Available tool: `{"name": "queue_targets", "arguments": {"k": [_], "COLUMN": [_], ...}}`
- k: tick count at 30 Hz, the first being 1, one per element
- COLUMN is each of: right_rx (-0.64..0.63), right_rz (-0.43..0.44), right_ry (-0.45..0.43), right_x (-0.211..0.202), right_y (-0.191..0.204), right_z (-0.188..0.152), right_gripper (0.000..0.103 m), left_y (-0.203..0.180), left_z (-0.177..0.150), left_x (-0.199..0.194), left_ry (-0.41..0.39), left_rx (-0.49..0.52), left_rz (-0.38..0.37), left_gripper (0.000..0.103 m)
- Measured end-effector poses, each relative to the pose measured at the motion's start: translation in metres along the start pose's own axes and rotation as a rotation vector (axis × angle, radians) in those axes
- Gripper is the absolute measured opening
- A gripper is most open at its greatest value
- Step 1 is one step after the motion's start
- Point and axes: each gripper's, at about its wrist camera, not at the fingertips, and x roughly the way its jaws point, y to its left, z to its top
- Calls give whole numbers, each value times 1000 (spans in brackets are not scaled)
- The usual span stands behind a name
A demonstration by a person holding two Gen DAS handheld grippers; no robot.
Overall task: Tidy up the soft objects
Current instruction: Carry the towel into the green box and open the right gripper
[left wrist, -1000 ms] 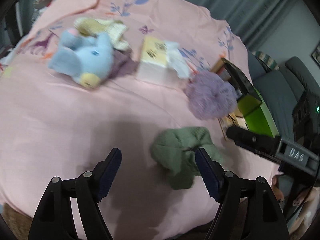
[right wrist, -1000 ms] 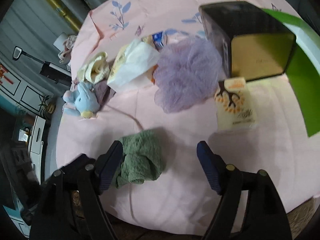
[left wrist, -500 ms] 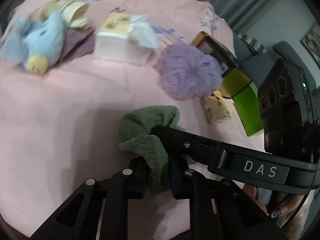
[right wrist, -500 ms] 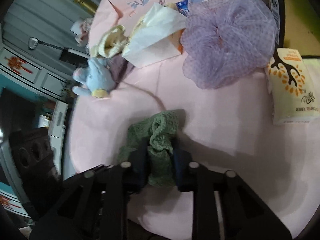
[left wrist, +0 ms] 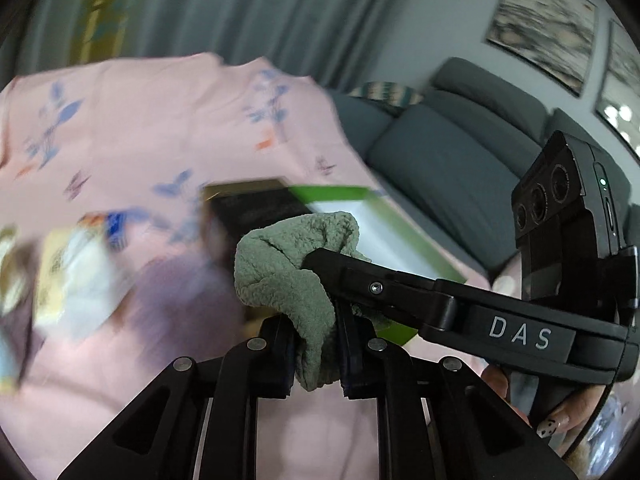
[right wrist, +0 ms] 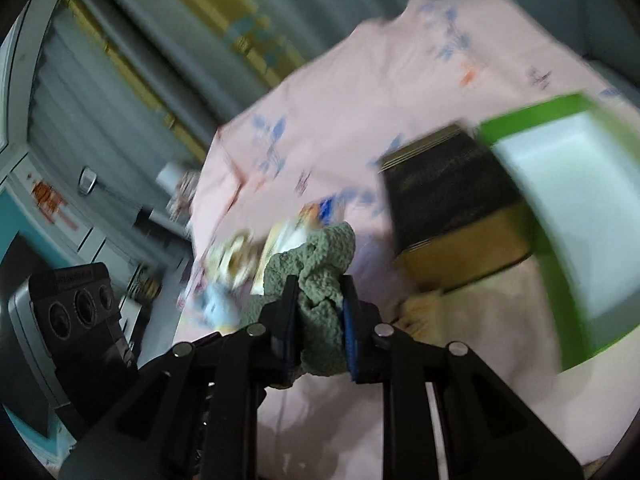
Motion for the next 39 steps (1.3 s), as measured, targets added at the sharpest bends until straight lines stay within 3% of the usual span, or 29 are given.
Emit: {"name": "queue_targets", "arguments": {"k": [5, 10, 16, 21, 24, 25, 26, 28, 31, 36, 39], "right_rx": [46, 119, 212, 251, 261, 259, 250, 246, 231, 168, 132], "right_rz": [-113, -207, -293, -326, -365, -376, -386, -383, -395, -408, -382], "right_ry": [-129, -194, -209, -193, -192, -196, -205, -222, -239, -246, -251], "right_x": [-35, -55, -56, -54, -53, -53, -54, -60, -66, -76, -79], "right_y": [-38, -80, -126, -143, -145, -146, -144, -140, -130, -101, -80], "right_z": [24, 30, 27, 22, 21, 21, 21, 21, 20, 17, 14], "right_gripper": [21, 22, 22, 23, 43, 55, 60, 64, 80, 83, 93], "left_y": [-41, -74, -95, -99, -97, -95, -94, -92, -86, -68, -48], "left_z": [27, 34, 35, 26, 26, 26, 26, 26, 28, 30, 29], "left_x": [42, 88, 137, 151, 155, 154, 151, 143, 122, 81, 53], "left_ry": [5, 57, 140, 168, 193, 195, 196, 186, 146, 96, 73], "left_rx": [92, 142, 169, 187, 177, 173, 173, 173, 164, 137, 100], "left_rz": [-89, -167, -177, -159, -141, -138, -133, -107, -95, -50, 8], "left_gripper": [16, 16, 16, 16, 28, 39, 55, 76, 79, 83, 84]}}
